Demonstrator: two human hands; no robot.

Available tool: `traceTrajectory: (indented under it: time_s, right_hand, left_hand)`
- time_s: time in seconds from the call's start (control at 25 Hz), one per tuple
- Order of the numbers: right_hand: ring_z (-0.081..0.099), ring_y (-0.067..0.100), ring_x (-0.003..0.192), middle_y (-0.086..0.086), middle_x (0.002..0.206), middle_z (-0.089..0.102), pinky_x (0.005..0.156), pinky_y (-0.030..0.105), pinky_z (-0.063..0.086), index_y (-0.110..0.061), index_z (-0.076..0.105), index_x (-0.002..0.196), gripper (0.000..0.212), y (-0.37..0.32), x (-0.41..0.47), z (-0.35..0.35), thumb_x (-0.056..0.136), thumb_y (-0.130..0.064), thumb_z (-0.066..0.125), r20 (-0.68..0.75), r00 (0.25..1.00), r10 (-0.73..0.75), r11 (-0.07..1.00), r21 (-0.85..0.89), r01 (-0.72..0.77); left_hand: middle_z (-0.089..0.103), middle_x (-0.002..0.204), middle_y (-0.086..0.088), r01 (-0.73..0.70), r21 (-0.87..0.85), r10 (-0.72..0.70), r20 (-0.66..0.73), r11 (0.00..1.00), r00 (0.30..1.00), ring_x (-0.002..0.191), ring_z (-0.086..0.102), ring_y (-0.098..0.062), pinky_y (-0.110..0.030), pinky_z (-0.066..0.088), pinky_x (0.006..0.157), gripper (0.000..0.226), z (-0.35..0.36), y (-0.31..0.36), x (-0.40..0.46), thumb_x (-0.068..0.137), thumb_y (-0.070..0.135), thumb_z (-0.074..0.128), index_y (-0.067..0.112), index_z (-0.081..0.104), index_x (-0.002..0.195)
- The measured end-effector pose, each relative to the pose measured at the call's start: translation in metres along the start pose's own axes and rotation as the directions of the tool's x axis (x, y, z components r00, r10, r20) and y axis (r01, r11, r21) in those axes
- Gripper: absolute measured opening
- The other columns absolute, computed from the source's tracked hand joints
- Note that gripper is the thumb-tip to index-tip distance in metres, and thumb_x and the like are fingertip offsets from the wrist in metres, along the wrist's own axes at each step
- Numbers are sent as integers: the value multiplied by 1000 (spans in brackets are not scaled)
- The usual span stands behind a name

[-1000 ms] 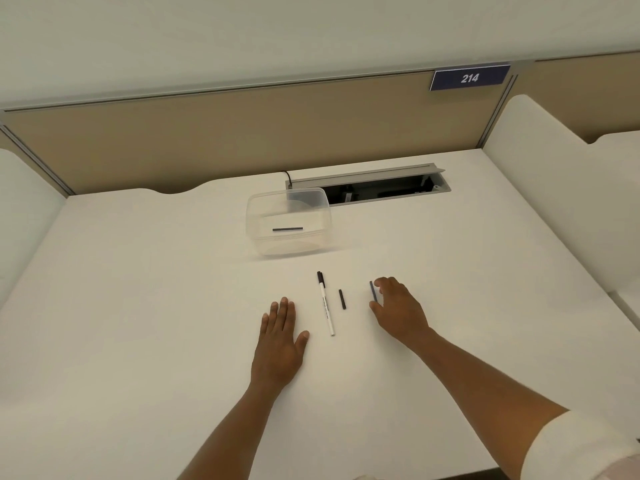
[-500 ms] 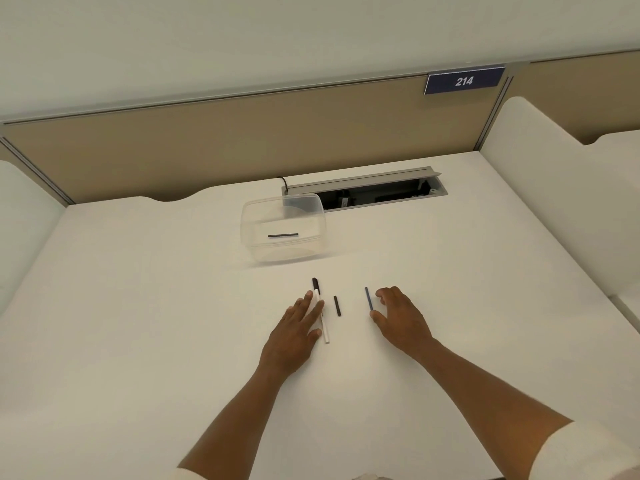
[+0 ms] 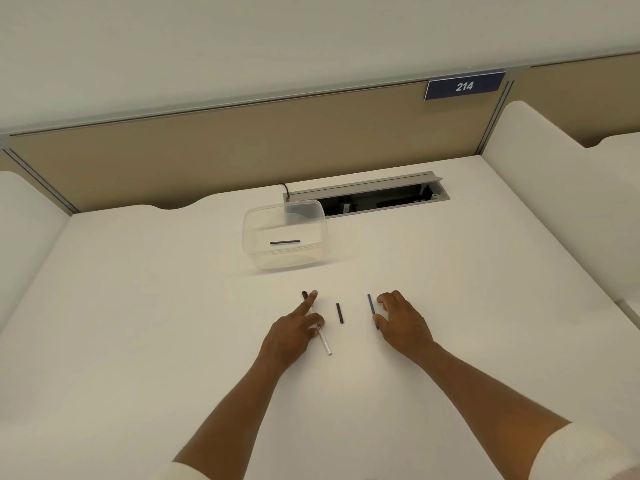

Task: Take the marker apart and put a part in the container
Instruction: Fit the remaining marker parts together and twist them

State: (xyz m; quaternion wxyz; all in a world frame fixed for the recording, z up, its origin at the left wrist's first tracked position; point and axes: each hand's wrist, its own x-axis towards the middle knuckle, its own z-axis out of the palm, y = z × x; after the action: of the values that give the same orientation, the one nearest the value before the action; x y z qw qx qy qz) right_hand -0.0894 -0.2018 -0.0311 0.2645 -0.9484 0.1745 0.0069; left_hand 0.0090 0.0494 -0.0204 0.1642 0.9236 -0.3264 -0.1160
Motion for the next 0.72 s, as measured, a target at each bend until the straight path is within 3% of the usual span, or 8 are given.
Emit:
traceTrajectory:
  time_s: [0.16, 0.32, 0.6, 0.72]
  right_hand:
    - [54, 17, 105, -7, 115, 49, 80, 31, 44, -21, 50, 117, 28, 0, 3, 1, 91, -30, 52, 9, 1000, 14, 1000, -4, -14]
    - [54, 17, 104, -7, 115, 49, 81, 31, 44, -20, 51, 118, 28, 0, 4, 1, 91, -30, 52, 11, 1000, 14, 1000, -6, -14]
    - [54, 19, 103, -4, 113, 50, 76, 29, 39, -20, 51, 113, 25, -5, 4, 3, 92, -33, 53, -11, 1000, 29, 999, -38, -29]
    - [54, 21, 101, -2, 108, 53, 73, 30, 39, -18, 52, 108, 23, -12, 4, 5, 93, -35, 51, -40, 998, 42, 994, -101, -46]
  left_hand:
    - [26, 157, 20, -58, 45, 60, -39, 997, 997, 106, 64, -18, -28, 49, 74, 11, -2, 0, 3, 92, 21, 61, 31, 60, 95]
    - [45, 150, 2, -188, 145, 204, -105, 971, 973, 133, 47, -24, -36, 47, 94, 12, -2, -1, 5, 87, 13, 69, 24, 66, 90]
    - [49, 147, 3, -214, 219, 242, -112, 952, 964, 133, 45, -22, -34, 40, 102, 10, 0, -6, -1, 87, 13, 65, 23, 61, 87]
    - [61, 129, 7, -162, 173, 188, -141, 971, 972, 111, 56, -19, -32, 42, 94, 13, -5, -6, -4, 89, 10, 59, 23, 59, 89]
